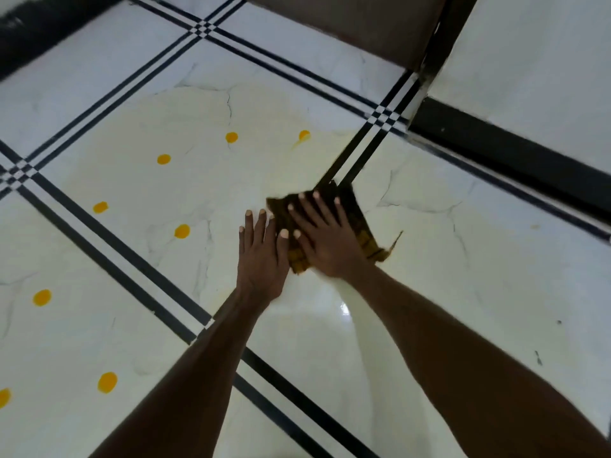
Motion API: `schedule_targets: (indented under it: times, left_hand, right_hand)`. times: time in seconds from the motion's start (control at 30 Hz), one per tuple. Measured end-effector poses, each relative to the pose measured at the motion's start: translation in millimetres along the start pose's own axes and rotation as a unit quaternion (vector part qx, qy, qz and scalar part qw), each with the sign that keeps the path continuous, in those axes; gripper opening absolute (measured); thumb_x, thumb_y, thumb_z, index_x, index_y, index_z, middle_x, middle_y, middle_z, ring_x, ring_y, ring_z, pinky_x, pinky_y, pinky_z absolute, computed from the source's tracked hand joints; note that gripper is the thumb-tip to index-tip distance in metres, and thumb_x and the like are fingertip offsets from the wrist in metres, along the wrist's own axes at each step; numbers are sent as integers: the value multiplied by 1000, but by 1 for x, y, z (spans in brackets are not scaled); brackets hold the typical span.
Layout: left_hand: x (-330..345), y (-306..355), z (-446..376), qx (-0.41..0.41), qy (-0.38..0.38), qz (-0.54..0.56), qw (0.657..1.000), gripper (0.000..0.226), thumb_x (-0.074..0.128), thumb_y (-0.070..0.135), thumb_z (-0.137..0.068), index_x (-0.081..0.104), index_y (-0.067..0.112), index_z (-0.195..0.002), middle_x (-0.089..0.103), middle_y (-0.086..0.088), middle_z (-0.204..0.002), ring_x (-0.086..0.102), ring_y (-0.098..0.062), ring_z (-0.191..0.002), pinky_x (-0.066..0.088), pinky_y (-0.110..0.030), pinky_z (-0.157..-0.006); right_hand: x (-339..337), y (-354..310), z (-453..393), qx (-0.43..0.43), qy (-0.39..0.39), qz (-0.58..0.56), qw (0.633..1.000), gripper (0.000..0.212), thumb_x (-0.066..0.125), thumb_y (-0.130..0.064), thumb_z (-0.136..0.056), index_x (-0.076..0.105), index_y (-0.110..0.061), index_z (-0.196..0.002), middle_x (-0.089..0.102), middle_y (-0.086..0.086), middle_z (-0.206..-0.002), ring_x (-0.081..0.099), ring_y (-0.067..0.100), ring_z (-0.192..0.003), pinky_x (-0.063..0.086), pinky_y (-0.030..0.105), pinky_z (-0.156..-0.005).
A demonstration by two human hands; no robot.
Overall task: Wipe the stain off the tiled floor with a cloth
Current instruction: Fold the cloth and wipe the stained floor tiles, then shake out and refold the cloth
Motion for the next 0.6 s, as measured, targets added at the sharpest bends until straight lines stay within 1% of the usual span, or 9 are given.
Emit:
schedule_targets:
  times: [0.1, 0.17, 0.2, 0.27, 0.33, 0.4, 0.47, 0.53, 0.6]
  left_hand:
    - [10, 21, 14, -39, -32, 64, 997, 70, 12, 51, -106, 48, 5, -144, 37, -18, -162, 7, -32, -160, 5, -44, -131]
    - [17, 37, 28, -69, -60, 98, 991, 58, 31, 52, -106, 56, 6, -132, 41, -18, -157, 8, -31, -160, 3, -37, -130]
    - [17, 50, 35, -88, -71, 121, 986, 47, 46, 45, -104, 58, 7, -128, 40, -16, -157, 8, -31, -159, 11, -39, -128]
    - [13, 73, 47, -117, -84, 159, 977, 29, 64, 29, -97, 59, 8, -116, 49, -12, -141, 29, -35, -149, 39, -42, -113]
    - [5, 89, 57, -149, -91, 171, 969, 17, 64, 21, -96, 55, 12, -106, 58, -5, -112, 58, -28, -114, 50, -34, -82]
    - [-7, 104, 61, -161, -95, 200, 962, 14, 62, 18, -98, 50, 14, -104, 60, 1, -92, 62, -19, -86, 53, -32, -71]
    - [-20, 119, 60, -166, -100, 238, 952, 17, 63, 17, -98, 48, 14, -105, 58, 5, -82, 60, -12, -75, 51, -23, -65]
    - [-34, 131, 58, -169, -101, 288, 937, 20, 65, 19, -98, 50, 14, -111, 60, 5, -88, 64, -13, -83, 51, -20, -67]
    - [-49, 142, 57, -171, -112, 334, 920, 26, 67, 26, -97, 52, 18, -117, 67, -1, -105, 69, -18, -99, 60, -31, -82]
  right_hand:
    - [1, -2, 46, 30, -33, -97, 994, 60, 16, -44, -110, 24, -25, -165, 16, 0, -175, 6, 23, -163, 4, 54, -131]
    - [-8, 6, 76, 89, -39, -198, 975, 61, 16, -44, -108, 28, -25, -164, 21, -4, -173, 6, 16, -162, 3, 50, -132]
    - [-17, 10, 90, 124, -36, -273, 953, 58, 20, -41, -108, 32, -25, -163, 27, -5, -171, 11, 13, -161, 7, 46, -133]
    - [-42, 19, 111, 224, -33, -444, 867, 45, 30, -28, -112, 47, -30, -154, 45, -6, -158, 38, 11, -149, 33, 28, -123]
    - [-63, 29, 127, 316, -22, -544, 777, 39, 35, -20, -113, 58, -31, -142, 56, -4, -145, 55, 12, -132, 46, 12, -95]
    - [-80, 36, 143, 358, 11, -564, 744, 39, 36, -20, -113, 63, -30, -138, 60, -3, -143, 56, 16, -131, 47, 18, -97]
    - [-93, 38, 154, 368, 31, -571, 733, 37, 39, -19, -111, 65, -29, -136, 64, -2, -139, 58, 16, -130, 49, 32, -108]
    - [-101, 35, 162, 373, 41, -565, 735, 33, 43, -21, -111, 65, -26, -135, 67, -3, -132, 61, 15, -125, 50, 39, -111]
    - [-111, 33, 170, 390, 64, -573, 718, 30, 48, -30, -110, 65, -24, -134, 68, -7, -127, 61, 13, -124, 51, 39, -110]
Point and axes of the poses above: each hand's wrist, its own z-axis away from the middle knuckle, its own x-axis out of the palm, y = z × x, the point moved 7 cm from there along -z, towards the middle knuckle
